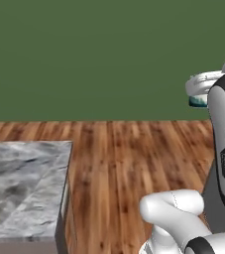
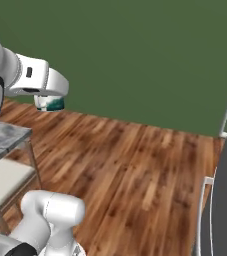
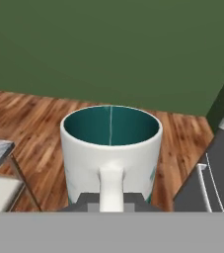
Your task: There is a tray on the dining counter. Grab the cup, mug, and pitcher and place them on the tray. The pitcher may be placed next to the tray if it cannot fit the tray.
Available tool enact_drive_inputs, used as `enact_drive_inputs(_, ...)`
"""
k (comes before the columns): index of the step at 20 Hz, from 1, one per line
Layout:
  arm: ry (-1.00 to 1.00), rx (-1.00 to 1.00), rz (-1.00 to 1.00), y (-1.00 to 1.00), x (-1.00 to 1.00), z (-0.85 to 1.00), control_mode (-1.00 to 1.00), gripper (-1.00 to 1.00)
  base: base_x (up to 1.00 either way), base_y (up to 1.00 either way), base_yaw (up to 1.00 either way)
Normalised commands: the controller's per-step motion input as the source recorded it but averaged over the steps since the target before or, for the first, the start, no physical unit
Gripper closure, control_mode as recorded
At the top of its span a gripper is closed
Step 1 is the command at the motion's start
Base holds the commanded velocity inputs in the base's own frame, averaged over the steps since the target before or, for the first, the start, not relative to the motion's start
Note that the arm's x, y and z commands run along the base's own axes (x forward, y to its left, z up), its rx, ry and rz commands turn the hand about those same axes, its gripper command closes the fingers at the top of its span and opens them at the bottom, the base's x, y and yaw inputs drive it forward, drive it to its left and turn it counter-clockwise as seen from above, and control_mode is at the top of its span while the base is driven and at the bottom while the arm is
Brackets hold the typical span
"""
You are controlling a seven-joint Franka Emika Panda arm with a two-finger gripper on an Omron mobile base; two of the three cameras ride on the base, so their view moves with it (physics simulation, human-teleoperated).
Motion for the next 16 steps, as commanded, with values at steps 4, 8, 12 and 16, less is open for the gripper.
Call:
enact_drive_inputs(4, 0.00, 0.00, 0.00, 0.00, 0.00, 0.00, 1.00, 1.00, 0.98, -0.32, 0.00)
enact_drive_inputs(8, 0.00, 0.00, 0.00, 0.00, 0.00, 0.00, 1.00, 1.00, 1.00, -0.35, 0.00)
enact_drive_inputs(12, 0.00, 0.00, 0.00, 0.00, 0.00, 0.00, 1.00, 1.00, 1.00, -0.41, 0.00)
enact_drive_inputs(16, 0.00, 0.00, 0.00, 0.00, 0.00, 0.00, 1.00, 1.00, 1.00, -0.42, 0.00)
